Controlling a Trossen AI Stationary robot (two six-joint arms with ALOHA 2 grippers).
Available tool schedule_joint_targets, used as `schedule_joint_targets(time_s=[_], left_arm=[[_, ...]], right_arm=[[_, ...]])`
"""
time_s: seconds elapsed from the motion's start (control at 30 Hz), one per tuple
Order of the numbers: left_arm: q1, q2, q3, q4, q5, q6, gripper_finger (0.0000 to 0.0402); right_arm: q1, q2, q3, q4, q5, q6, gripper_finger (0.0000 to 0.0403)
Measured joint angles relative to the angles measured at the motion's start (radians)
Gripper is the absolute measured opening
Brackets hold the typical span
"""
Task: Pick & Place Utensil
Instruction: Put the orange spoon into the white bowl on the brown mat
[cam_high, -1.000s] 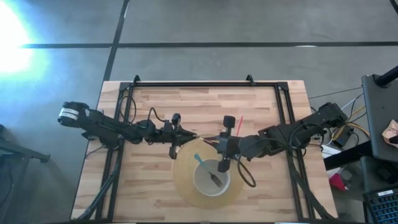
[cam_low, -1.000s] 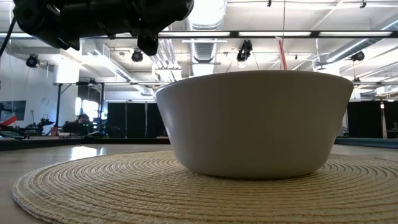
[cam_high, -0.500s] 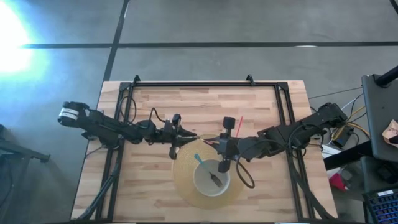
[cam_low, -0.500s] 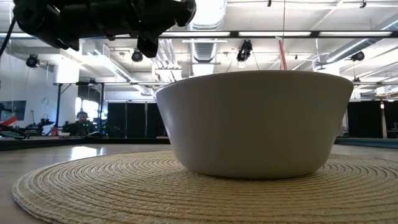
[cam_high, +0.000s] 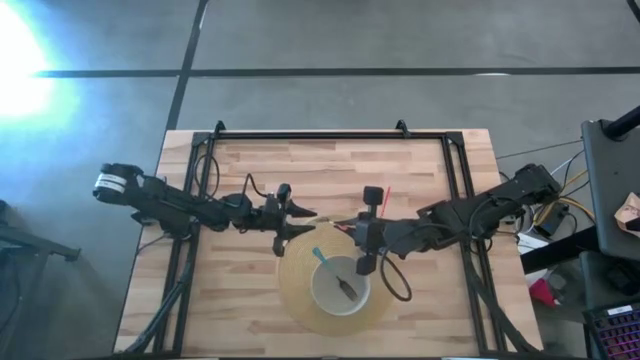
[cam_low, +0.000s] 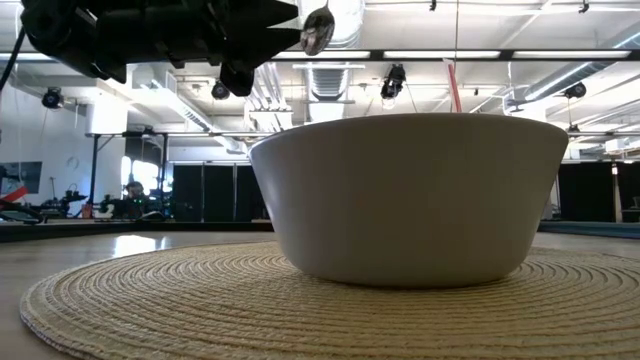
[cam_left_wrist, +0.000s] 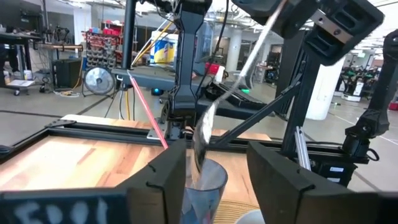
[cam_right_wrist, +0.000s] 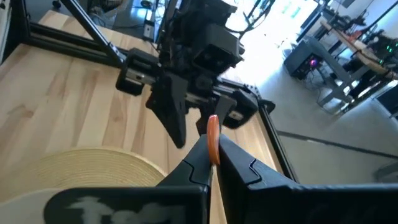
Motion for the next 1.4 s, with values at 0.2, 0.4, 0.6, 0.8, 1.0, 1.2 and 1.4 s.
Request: schedule_joint_targets(time_s=[0.2, 0.4, 0.6, 0.8, 1.0, 1.2, 1.4], left_arm=[[0.000, 0.000, 0.000, 0.000, 0.000, 0.006, 0.0170], [0.000, 0.000, 0.000, 0.000, 0.000, 0.021, 0.0170], [0.000, 0.000, 0.000, 0.001, -0.004, 0.021, 0.0170], [0.000, 0.000, 0.000, 0.001, -0.013, 0.022, 0.0170], [0.000, 0.000, 0.000, 0.000, -0.013, 0.022, 0.0170], [0.000, 0.000, 0.000, -0.005, -0.015, 0.022, 0.0170], [0.000, 0.000, 0.000, -0.005, -0.015, 0.021, 0.0170]], right_arm=[[0.000, -0.048, 0.000, -0.080, -0.002, 0.046, 0.0008], [-0.009, -0.120, 0.000, -0.128, -0.085, 0.071, 0.0008], [-0.061, -0.192, 0.000, -0.166, -0.234, 0.116, 0.0008], [-0.174, -0.214, -0.008, -0.174, -0.468, 0.151, 0.0008], [-0.293, -0.188, -0.043, -0.171, -0.712, 0.196, 0.0008], [-0.352, -0.129, -0.061, -0.165, -0.878, 0.231, 0.0008], [-0.358, -0.067, -0.061, -0.143, -0.979, 0.254, 0.0008]])
